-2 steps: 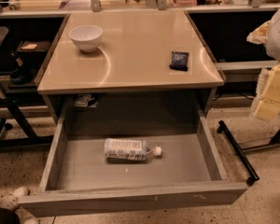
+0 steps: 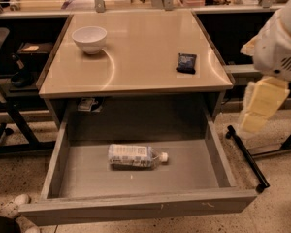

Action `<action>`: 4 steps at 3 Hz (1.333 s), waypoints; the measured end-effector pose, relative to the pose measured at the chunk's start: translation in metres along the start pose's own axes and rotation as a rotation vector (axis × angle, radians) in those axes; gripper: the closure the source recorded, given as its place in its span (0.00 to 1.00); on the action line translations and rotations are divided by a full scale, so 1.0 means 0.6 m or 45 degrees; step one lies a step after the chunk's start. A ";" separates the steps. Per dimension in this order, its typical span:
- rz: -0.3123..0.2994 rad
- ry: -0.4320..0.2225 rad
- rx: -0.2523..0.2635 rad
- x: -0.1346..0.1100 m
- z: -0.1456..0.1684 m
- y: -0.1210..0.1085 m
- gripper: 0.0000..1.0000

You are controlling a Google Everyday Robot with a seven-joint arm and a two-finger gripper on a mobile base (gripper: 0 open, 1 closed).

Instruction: Pick blue plastic bottle from top drawer and place on counter

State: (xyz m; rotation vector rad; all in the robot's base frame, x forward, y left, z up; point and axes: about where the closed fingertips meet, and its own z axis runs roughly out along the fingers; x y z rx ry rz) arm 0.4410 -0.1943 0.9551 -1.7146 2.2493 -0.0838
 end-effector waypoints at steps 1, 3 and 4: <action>0.027 -0.016 -0.035 -0.055 0.077 0.017 0.00; 0.033 -0.058 -0.097 -0.115 0.153 0.040 0.00; 0.043 -0.105 -0.120 -0.133 0.207 0.054 0.00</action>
Offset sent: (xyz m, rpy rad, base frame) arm 0.0297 0.1335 -0.1236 0.1168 0.1179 0.0200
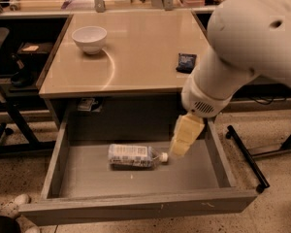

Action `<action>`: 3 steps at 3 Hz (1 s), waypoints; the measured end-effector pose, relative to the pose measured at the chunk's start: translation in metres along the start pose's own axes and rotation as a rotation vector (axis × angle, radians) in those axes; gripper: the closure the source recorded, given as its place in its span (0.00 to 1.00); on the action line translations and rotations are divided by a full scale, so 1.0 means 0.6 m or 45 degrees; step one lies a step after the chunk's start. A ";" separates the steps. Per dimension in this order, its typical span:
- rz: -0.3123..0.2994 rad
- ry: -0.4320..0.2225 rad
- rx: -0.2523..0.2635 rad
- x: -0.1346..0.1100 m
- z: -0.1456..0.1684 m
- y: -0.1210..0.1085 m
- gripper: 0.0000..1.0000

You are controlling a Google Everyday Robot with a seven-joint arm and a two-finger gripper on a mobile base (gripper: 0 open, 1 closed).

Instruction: Pick blue plastic bottle from top drawer and place on counter

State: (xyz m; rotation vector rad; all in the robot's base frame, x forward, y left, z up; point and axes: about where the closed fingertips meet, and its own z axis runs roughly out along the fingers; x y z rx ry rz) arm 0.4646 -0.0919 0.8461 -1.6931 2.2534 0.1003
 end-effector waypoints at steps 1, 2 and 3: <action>0.003 -0.077 -0.034 -0.029 0.101 0.003 0.00; 0.018 -0.127 -0.055 -0.041 0.174 0.001 0.00; 0.040 -0.168 -0.094 -0.052 0.234 0.007 0.00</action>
Offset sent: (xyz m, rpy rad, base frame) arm 0.0448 0.0684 -0.1404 0.1653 0.0237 0.0072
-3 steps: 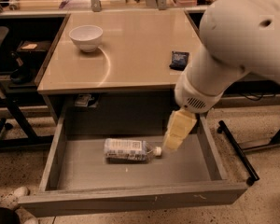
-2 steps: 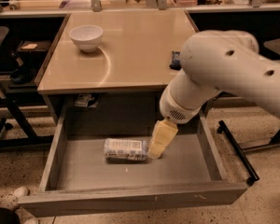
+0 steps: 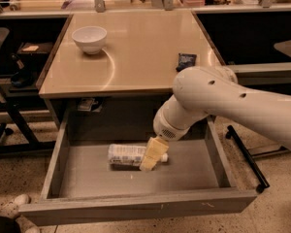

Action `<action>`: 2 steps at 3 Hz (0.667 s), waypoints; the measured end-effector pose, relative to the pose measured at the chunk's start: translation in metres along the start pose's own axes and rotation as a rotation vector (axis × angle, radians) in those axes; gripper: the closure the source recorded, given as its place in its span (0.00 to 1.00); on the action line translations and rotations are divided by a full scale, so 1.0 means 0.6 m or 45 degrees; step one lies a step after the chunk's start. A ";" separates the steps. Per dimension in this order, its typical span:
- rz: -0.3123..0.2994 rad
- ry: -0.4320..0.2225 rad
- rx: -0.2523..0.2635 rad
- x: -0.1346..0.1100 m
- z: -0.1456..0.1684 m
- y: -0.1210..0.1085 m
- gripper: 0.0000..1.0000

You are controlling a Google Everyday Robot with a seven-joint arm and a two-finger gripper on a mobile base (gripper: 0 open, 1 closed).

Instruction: Pick blue plastic bottle from top drawer and place on counter

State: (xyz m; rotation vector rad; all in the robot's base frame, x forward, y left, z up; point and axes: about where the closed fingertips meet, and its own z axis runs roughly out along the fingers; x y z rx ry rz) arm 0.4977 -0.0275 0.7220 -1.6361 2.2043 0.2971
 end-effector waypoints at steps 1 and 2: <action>0.015 -0.036 -0.049 -0.015 0.055 0.006 0.00; 0.019 -0.042 -0.059 -0.016 0.066 0.006 0.00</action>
Offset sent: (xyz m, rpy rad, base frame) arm 0.0040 0.0180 -0.0223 0.0328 0.0250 0.0057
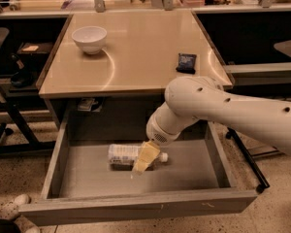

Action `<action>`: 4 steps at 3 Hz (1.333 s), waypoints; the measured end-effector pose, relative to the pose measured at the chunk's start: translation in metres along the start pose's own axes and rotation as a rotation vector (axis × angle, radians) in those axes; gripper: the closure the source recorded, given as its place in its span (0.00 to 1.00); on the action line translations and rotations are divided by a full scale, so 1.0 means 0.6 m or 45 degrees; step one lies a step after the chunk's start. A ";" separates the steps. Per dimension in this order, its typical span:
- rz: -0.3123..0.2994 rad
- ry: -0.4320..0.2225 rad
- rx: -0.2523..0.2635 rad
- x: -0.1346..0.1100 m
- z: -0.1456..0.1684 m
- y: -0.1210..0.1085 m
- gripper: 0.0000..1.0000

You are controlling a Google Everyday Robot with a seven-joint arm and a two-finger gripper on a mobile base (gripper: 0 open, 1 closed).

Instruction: Pick blue plastic bottle from top drawer and place on counter

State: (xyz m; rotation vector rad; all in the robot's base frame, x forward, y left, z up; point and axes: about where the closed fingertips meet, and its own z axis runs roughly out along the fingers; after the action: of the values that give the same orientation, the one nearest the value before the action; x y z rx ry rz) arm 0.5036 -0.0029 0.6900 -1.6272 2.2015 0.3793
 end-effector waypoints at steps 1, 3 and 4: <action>-0.034 -0.027 0.000 -0.002 0.016 0.013 0.00; -0.074 -0.072 -0.013 -0.004 0.110 0.013 0.00; -0.074 -0.084 -0.019 0.002 0.144 0.007 0.00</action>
Offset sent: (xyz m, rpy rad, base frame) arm 0.0033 0.0464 -0.0782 0.0746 -0.0432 0.0674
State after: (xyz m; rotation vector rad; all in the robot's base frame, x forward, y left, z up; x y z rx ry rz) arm 0.5114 0.0342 0.6120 -1.6582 2.1031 0.4285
